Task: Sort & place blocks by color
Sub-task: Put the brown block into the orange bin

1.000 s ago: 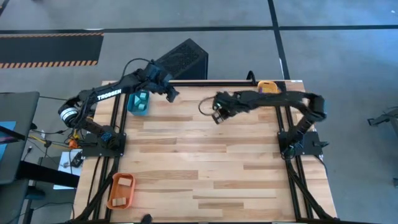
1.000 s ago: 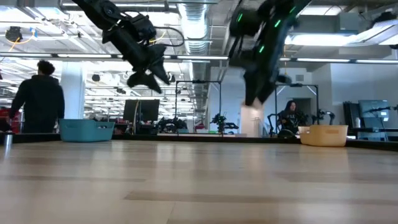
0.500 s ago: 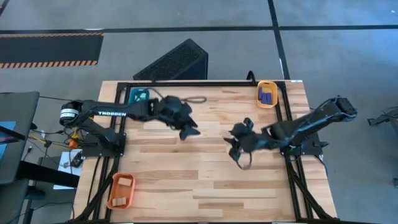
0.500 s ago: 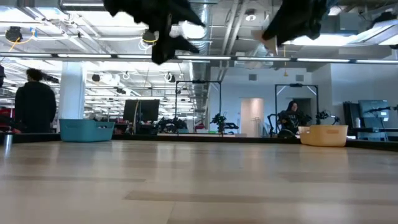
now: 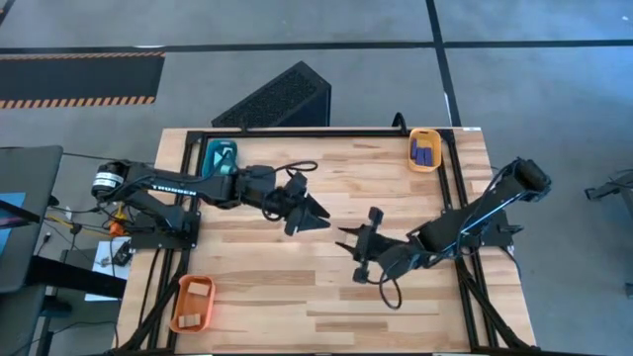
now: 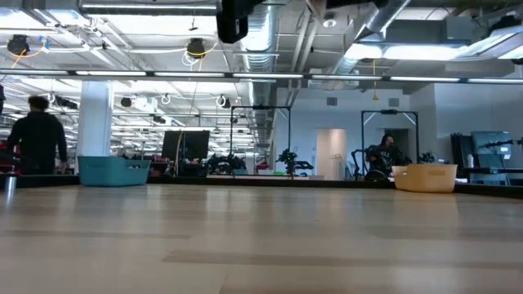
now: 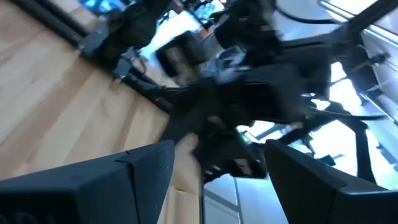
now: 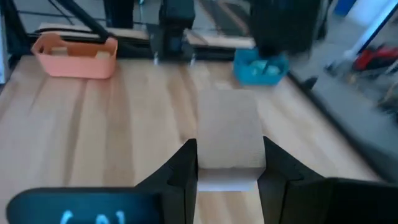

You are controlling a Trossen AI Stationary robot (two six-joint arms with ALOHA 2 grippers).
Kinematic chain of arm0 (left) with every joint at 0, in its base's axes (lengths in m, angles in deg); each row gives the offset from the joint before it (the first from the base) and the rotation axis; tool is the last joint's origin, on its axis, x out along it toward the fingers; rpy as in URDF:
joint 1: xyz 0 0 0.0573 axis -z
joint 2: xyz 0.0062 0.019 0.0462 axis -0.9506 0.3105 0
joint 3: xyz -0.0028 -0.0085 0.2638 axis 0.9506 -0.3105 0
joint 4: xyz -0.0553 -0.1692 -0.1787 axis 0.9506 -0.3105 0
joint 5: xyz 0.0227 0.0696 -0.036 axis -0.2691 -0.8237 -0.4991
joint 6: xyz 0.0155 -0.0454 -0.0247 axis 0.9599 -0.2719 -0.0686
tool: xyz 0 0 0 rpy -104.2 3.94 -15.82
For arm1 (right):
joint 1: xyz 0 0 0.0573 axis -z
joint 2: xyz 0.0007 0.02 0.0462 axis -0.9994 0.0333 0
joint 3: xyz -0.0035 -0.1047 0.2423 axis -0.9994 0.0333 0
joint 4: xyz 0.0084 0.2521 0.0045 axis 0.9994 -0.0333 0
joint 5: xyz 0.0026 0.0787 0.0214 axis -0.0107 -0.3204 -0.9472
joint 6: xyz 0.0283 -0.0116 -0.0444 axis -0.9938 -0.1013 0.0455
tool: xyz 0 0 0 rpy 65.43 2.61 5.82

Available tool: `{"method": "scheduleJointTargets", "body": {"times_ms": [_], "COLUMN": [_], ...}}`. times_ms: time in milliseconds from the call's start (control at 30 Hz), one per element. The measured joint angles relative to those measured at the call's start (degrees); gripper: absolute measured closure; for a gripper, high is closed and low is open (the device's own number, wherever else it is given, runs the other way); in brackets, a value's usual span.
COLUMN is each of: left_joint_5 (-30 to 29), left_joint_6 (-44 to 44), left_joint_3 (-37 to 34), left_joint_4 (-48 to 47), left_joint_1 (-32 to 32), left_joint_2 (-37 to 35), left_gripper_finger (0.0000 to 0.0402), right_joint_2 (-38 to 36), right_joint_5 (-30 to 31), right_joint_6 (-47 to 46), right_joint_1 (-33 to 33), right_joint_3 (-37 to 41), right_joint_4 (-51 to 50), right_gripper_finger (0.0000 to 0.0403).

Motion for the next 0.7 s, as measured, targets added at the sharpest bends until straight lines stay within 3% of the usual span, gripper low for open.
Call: {"method": "scheduleJointTargets", "body": {"times_ms": [233,467,700], "left_joint_5": [-3.6,-4.1,-5.1], "left_joint_6": [-2.8,-5.3,-6.4], "left_joint_3": [0.0,0.0,0.0], "left_joint_4": [-5.8,-6.3,-6.8], "left_joint_1": [0.0,0.1,0.1], "left_joint_2": [0.1,0.1,0.1], "left_gripper_finger": [0.0146,0.0116,0.0134], "right_joint_2": [4.6,8.7,11.0], "right_joint_5": [5.9,6.8,8.0], "right_joint_6": [10.6,19.2,24.4], "right_joint_1": [1.9,4.9,5.2], "right_joint_3": [-6.5,-10.8,-14.1], "right_joint_4": [0.2,0.0,0.1], "right_gripper_finger": [0.0283,0.0283,0.0281]}}
